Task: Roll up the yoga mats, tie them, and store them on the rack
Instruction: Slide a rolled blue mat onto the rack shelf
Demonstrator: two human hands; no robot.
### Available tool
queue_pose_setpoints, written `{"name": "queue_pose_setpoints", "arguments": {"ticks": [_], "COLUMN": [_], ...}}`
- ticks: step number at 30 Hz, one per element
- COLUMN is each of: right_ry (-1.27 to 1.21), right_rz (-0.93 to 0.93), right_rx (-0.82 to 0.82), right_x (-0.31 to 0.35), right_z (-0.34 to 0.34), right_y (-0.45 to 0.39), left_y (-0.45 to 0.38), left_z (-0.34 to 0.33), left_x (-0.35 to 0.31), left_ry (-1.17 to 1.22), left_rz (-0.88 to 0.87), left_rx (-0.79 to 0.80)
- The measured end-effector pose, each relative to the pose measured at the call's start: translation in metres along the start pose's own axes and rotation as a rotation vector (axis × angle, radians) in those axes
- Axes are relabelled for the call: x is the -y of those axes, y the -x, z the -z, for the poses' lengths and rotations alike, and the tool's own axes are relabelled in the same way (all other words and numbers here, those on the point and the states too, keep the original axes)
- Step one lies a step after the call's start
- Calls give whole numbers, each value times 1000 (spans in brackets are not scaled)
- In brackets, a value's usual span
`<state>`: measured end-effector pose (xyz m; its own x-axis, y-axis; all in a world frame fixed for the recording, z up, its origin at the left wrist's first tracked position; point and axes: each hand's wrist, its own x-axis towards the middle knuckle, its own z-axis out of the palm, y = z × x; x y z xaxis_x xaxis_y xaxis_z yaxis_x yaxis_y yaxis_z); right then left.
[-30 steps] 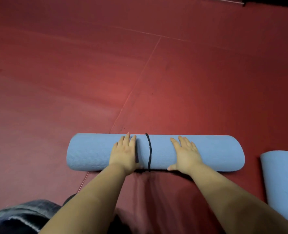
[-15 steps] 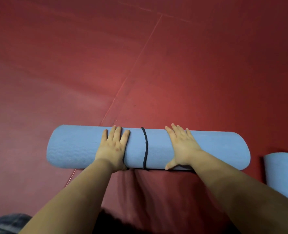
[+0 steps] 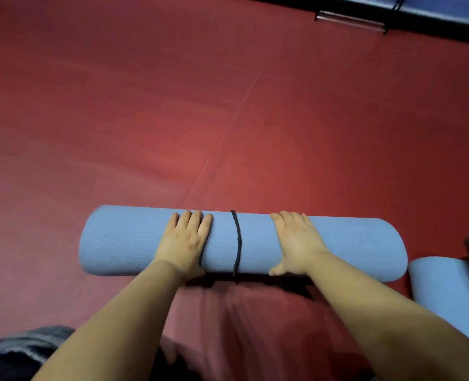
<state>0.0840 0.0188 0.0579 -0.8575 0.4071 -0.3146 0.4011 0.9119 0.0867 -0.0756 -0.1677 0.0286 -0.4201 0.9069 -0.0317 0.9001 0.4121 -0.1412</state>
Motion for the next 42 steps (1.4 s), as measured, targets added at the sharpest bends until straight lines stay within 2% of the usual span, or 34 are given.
{"name": "queue_pose_setpoints", "arguments": {"ticks": [7, 16, 21, 25, 31, 42], "right_ry": [108, 291, 355, 359, 340, 376], "right_rz": [-42, -121, -148, -161, -218, -287], "right_rx": [-290, -662, -829, -890, -874, -792], "right_x": [-18, -35, -38, -48, -86, -179], "right_z": [153, 364, 440, 467, 473, 504], "right_y": [79, 229, 285, 295, 264, 98], "left_y": [16, 70, 88, 73, 8, -196], "left_z": [163, 410, 499, 532, 537, 520], "left_x": [14, 14, 20, 27, 27, 65], "left_ry": [-86, -194, -251, -275, -273, -227], "left_rz": [-16, 18, 9, -34, -111, -162], "left_rx": [-344, -653, -838, -917, -928, -859]}}
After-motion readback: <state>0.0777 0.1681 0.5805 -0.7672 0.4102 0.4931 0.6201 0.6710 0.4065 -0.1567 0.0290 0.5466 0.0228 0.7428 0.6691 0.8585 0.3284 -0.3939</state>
